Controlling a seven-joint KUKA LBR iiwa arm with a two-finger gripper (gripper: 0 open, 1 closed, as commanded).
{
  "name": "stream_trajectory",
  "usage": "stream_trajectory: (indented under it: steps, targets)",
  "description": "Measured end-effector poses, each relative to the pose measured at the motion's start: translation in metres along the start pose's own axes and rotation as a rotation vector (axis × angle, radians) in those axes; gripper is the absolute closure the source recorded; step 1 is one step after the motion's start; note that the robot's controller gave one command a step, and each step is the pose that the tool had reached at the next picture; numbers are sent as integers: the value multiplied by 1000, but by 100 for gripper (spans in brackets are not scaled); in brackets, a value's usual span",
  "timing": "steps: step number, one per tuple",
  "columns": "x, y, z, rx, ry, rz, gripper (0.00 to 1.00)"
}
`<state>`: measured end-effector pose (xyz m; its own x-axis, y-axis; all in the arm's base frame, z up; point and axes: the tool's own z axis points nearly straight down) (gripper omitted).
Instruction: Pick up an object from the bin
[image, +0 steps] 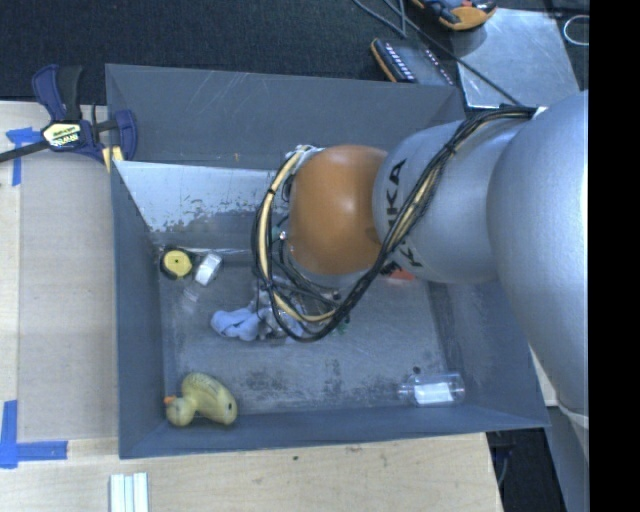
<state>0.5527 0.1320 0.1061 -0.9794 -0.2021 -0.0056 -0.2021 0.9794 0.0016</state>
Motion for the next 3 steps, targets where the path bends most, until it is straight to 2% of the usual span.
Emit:
stream_trajectory:
  steps: [1,3]
  targets:
    - [1,0,-19,0,2,0,100]
    - [-1,0,-46,0,-6,0,100]
